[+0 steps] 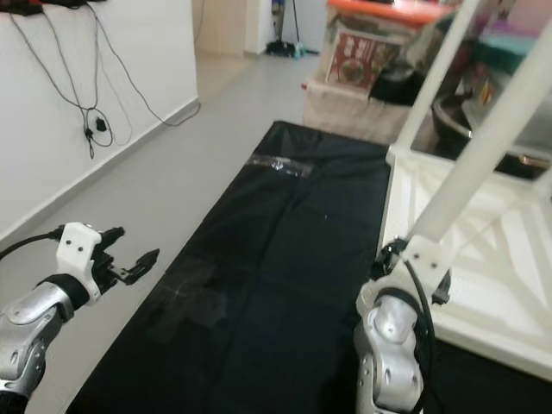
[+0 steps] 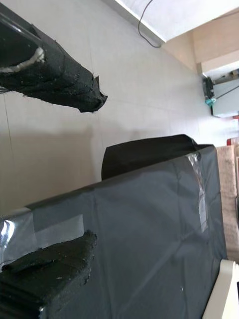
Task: Building children table
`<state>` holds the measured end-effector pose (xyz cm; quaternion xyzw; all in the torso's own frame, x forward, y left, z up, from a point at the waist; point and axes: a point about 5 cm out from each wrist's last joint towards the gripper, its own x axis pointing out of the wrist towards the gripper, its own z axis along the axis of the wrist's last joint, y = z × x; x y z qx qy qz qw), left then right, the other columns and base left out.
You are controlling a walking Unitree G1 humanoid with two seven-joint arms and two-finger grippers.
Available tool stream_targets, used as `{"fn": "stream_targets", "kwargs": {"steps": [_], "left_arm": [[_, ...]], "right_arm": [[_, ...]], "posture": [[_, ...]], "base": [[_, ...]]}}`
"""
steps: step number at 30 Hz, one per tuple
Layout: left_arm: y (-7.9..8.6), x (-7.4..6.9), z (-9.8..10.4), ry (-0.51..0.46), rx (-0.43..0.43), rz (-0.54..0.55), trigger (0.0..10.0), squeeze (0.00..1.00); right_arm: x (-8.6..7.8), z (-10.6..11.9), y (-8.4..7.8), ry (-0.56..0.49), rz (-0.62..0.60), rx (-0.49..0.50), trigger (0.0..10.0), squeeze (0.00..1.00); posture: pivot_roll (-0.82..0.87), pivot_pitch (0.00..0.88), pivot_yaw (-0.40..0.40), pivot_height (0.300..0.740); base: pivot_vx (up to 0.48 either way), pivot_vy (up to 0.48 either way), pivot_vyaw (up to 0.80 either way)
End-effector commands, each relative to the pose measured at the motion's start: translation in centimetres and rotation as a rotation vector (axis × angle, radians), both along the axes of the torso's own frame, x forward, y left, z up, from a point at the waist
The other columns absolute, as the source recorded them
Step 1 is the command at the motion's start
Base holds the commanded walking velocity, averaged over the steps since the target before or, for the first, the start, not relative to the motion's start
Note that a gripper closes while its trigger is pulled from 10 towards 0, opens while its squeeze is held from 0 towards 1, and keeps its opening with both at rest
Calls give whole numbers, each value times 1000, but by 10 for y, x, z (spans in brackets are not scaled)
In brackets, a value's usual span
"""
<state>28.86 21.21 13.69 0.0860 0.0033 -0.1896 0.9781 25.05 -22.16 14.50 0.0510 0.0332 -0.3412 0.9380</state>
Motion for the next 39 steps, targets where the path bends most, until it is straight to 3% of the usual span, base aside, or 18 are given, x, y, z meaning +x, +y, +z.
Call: {"fn": "stream_targets", "kwargs": {"steps": [1, 11, 17, 28, 35, 36, 37, 39], "left_arm": [[-1, 1, -3, 11, 3, -5, 10000, 0], [-2, 2, -3, 9, 0, -11, 10000, 0], [-3, 3, -3, 11, -3, -19, 10000, 0], [-5, 4, -4, 14, -8, -33, 10000, 0], [-8, 4, -5, 17, -8, -45, 10000, 0], [-8, 5, -5, 16, -8, -47, 10000, 0], [-9, 5, -5, 16, -7, -48, 10000, 0], [-9, 5, -5, 15, -7, -50, 10000, 0]], "right_arm": [[-4, -1, -8, 9, -45, 12, 10000, 1000], [-4, 21, -3, -76, 26, 8, 10000, 1000], [3, 40, -4, -129, 137, -23, 10000, 1000], [18, 66, -20, -163, 287, -124, 10000, 1000], [28, 82, -38, -162, 377, -178, 10000, 1000], [32, 86, -42, -166, 432, -185, 10000, 965], [35, 88, -44, -166, 495, -203, 10000, 8], [38, 89, -46, -158, 562, -210, 10000, 0]], "posture": [[93, 0, -72, 740], [80, 0, -69, 740], [72, 0, -66, 740], [68, 0, -63, 740], [61, 0, -59, 740], [59, 0, -59, 740], [59, 0, -60, 740], [59, 0, -61, 740]], "base": [[0, 0, 0], [0, 0, 0], [0, 0, 0], [0, 0, 0], [0, 0, 0], [0, 0, 0], [0, 0, 0], [0, 0, 0]]}}
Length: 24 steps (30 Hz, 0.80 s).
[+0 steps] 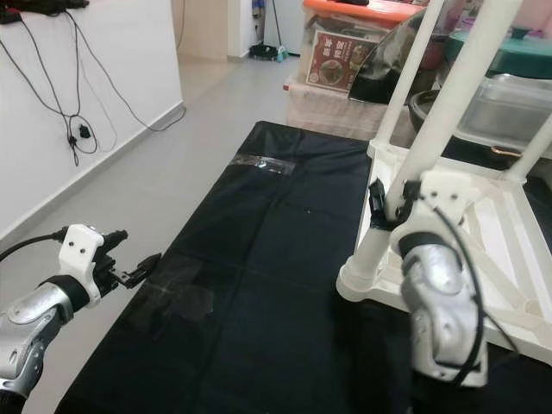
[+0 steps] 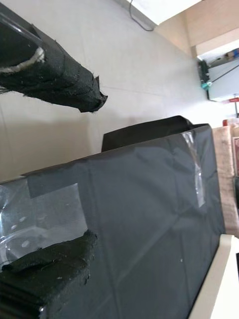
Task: Building children table
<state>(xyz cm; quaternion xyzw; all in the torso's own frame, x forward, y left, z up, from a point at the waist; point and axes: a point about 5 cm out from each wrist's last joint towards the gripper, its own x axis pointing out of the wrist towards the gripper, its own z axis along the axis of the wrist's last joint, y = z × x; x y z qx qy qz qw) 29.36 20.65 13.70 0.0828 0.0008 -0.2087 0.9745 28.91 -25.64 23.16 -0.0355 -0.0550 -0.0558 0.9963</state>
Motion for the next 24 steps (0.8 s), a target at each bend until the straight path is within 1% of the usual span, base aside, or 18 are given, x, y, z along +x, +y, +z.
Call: {"fn": "stream_targets", "kwargs": {"steps": [1, 2, 3, 4, 6, 7, 8, 10, 13, 15, 17, 21, 23, 24], "left_arm": [[-4, 1, -5, 15, -1, -13, 10000, 0], [-5, 1, -5, 15, -1, -14, 10000, 0], [-5, 1, -5, 15, -1, -14, 10000, 0], [-5, 1, -6, 14, -1, -15, 10000, 0], [-5, 1, -6, 14, -1, -15, 10000, 0], [-5, 0, -6, 14, -1, -16, 10000, 0], [-5, 0, -6, 14, -1, -16, 10000, 0], [-5, 0, -6, 15, 1, -16, 10000, 0], [-6, 0, -7, 16, 3, -18, 10000, 0], [-6, 0, -7, 17, 3, -19, 10000, 0], [-6, 0, -6, 15, 4, -19, 10000, 0], [-5, 0, -6, 14, 5, -17, 10000, 0], [-3, -1, -7, 15, 7, -12, 10000, 0], [-3, -1, -7, 15, 7, -12, 10000, 0]], "right_arm": [[1, 0, -12, 2, 33, 0, 10000, 0], [2, -4, -14, 28, 91, 6, 10000, 0], [2, -4, -14, 28, 91, 6, 10000, 0], [3, -6, -15, 44, 126, 13, 10000, 0], [3, -6, -15, 44, 126, 13, 10000, 0], [5, -9, -16, 64, 164, 13, 10000, 0], [5, -9, -16, 64, 164, 13, 10000, 0], [8, -18, -16, 105, 281, 40, 10000, 0], [12, -27, -16, 139, 384, 57, 10000, 0], [13, -29, -17, 140, 407, 63, 10000, 0], [19, -29, -21, 134, 420, 60, 10000, 0], [23, -29, -26, 122, 442, 67, 10000, 0], [24, -28, -30, 99, 523, 78, 10000, 0], [24, -28, -30, 99, 523, 78, 10000, 0]], "posture": [[63, 0, -64, 740], [63, 0, -66, 740], [63, 0, -66, 740], [65, 0, -68, 740], [65, 0, -68, 740], [68, 0, -69, 740], [68, 0, -69, 740], [71, 0, -72, 740], [76, 0, -74, 740], [77, 0, -76, 740], [84, 0, -83, 740], [94, 0, -92, 740], [95, 0, -93, 740], [95, 0, -93, 740]], "base": [[0, 0, 0], [0, 0, 0], [0, 0, 0], [0, 0, 0], [0, 0, 0], [0, 0, 0], [0, 0, 0], [0, 0, 0], [0, 0, 0], [0, 0, 0], [0, 0, 0], [0, 0, 0], [0, 0, 0], [0, 0, 0]]}}
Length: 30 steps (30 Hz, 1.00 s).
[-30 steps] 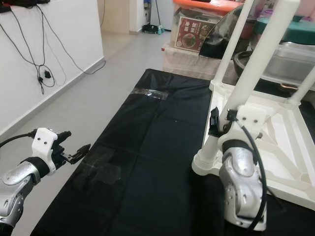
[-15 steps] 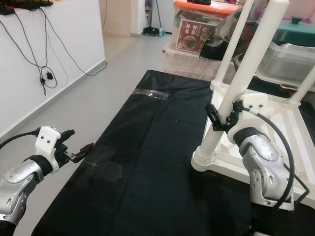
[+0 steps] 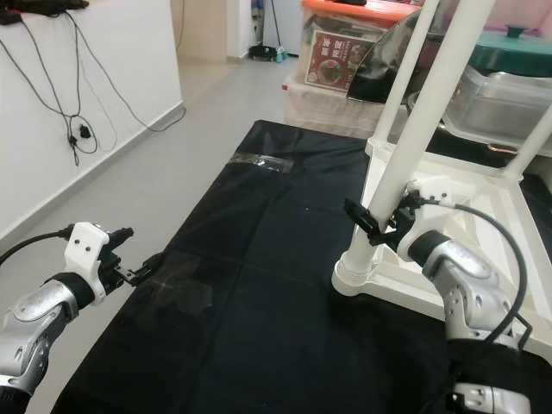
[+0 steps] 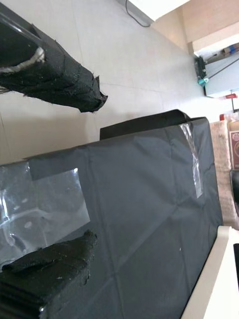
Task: Building children table
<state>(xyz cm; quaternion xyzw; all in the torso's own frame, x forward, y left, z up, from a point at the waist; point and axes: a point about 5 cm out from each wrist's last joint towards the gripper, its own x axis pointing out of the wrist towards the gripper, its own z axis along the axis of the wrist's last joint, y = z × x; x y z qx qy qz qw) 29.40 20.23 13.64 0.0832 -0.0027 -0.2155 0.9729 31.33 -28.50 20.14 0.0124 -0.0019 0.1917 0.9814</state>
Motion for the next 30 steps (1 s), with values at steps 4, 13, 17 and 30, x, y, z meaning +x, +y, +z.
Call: {"fn": "stream_targets", "kwargs": {"steps": [4, 13, 17, 30], "left_arm": [[0, -2, -7, 23, 7, 0, 10000, 0], [0, -1, -6, 21, 12, -6, 10000, 0], [0, -2, -6, 22, 14, -9, 10000, 0], [1, -3, -6, 20, 14, -9, 10000, 0]], "right_arm": [[0, -4, -7, -10, 49, -11, 10000, 0], [0, -17, -9, 17, 169, -59, 10000, 0], [4, -22, -11, 39, 218, -81, 10000, 0], [11, -26, -13, 39, 242, -118, 0, 0]], "posture": [[95, 0, -93, 740], [106, 0, -92, 740], [109, 0, -94, 740], [124, 0, -105, 740]], "base": [[0, 0, 0], [0, 0, 0], [0, 0, 0], [0, 0, 0]]}}
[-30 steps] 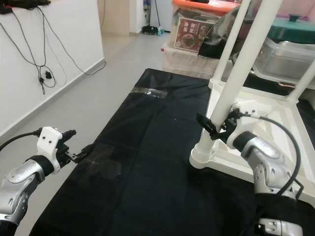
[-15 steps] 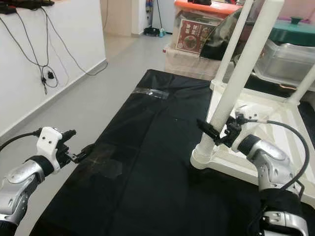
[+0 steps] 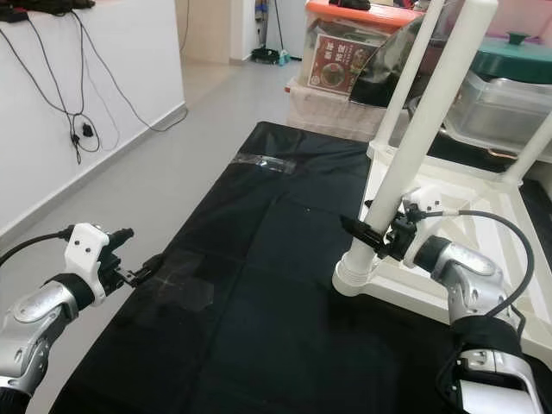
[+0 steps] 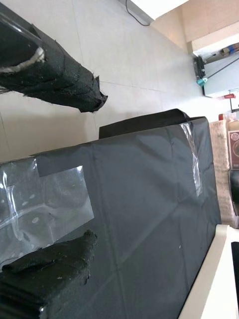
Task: Building children table
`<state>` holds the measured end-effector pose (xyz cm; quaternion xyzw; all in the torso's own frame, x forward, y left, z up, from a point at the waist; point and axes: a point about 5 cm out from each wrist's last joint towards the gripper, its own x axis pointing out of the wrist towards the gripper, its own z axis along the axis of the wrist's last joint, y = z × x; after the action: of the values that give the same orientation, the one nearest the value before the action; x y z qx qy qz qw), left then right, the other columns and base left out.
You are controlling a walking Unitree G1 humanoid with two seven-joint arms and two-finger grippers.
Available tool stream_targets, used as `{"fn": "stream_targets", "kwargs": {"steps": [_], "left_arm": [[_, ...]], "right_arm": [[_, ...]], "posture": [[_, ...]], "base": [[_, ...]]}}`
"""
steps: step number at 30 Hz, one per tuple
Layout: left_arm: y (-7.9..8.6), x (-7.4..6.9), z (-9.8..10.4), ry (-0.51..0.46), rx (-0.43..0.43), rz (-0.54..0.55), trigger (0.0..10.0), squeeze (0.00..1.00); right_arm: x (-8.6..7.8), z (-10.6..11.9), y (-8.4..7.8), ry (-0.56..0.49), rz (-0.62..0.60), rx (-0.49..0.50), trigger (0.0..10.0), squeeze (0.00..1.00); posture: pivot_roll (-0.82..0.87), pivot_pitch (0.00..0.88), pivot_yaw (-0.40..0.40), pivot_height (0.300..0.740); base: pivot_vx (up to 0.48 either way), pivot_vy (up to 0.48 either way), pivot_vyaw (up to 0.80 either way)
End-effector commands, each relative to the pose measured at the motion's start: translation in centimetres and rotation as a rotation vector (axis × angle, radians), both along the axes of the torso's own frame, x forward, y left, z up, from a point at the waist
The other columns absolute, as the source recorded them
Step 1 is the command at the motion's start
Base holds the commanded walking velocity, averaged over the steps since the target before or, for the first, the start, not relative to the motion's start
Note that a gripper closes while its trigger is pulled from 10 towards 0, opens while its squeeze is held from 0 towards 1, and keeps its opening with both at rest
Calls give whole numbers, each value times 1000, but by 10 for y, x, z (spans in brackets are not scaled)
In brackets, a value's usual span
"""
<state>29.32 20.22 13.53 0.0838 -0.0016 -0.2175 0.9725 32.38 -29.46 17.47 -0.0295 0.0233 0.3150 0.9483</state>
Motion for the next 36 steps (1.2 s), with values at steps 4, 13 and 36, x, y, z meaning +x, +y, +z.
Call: {"fn": "stream_targets", "kwargs": {"steps": [4, 13, 36], "left_arm": [[2, -3, -5, 18, 13, -4, 10000, 0], [-1, -3, -6, 21, 11, -7, 10000, 0], [0, -2, -7, 19, 11, 2, 10000, 0]], "right_arm": [[0, -1, -7, 8, -11, -31, 0, 0], [4, -10, -13, 33, -121, -37, 0, 0], [-38, -55, 52, 57, -1240, 34, 0, 0]], "posture": [[123, 0, -107, 740], [120, 0, -108, 740], [105, 0, -99, 740]], "base": [[0, 0, 0], [0, 0, 0], [0, 0, 0]]}}
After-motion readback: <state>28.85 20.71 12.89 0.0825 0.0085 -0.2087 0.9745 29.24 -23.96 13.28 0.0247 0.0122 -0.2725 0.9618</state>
